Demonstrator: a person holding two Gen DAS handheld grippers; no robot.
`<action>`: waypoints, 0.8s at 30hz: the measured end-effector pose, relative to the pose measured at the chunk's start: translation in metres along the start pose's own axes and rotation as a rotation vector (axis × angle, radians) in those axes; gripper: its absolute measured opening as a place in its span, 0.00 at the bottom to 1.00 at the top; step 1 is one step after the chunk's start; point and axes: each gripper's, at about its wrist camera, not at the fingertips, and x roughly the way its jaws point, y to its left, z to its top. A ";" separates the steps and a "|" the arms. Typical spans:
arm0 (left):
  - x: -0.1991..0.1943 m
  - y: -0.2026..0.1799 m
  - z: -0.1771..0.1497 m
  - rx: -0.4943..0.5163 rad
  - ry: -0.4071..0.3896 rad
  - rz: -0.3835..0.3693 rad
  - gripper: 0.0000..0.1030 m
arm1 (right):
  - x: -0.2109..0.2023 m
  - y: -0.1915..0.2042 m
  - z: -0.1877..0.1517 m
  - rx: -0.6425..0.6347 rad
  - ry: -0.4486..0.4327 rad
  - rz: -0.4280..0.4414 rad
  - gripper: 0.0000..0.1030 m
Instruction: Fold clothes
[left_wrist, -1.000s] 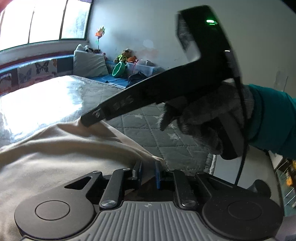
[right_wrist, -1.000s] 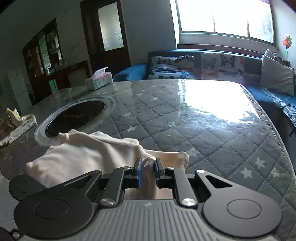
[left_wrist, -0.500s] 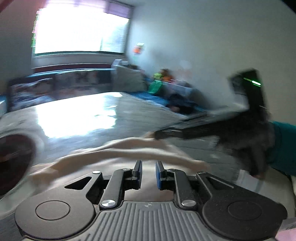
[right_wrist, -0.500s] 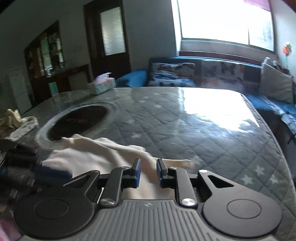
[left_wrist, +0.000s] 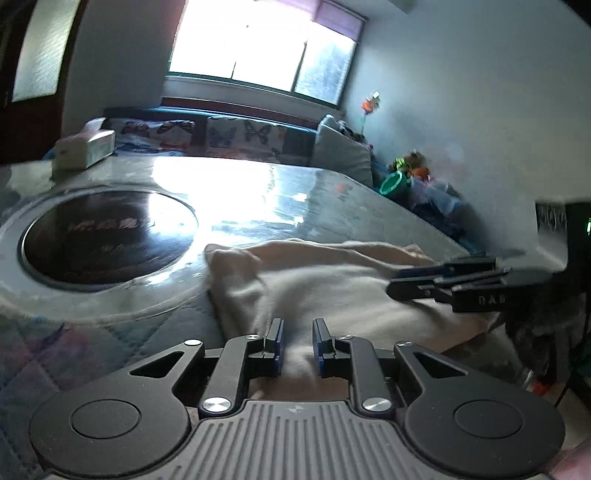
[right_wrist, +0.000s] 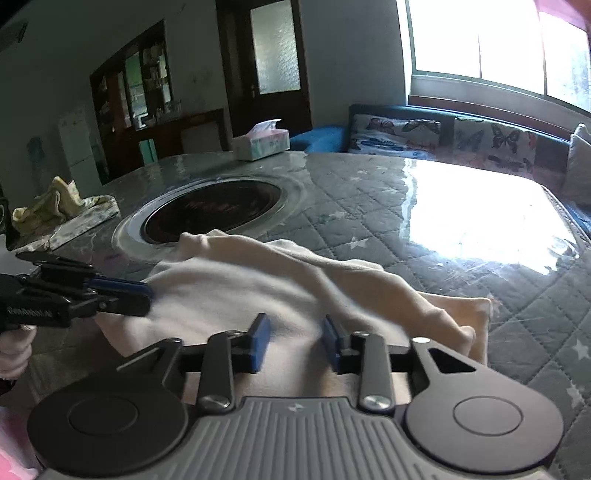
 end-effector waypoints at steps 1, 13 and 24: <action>-0.001 0.003 0.001 -0.017 0.000 -0.002 0.19 | 0.000 -0.002 -0.002 0.005 -0.007 0.000 0.38; 0.027 -0.009 0.040 -0.017 -0.002 0.002 0.22 | -0.004 -0.011 -0.012 0.027 -0.062 0.025 0.61; 0.063 0.021 0.048 -0.076 0.013 0.139 0.20 | -0.005 -0.011 -0.014 0.026 -0.065 0.069 0.78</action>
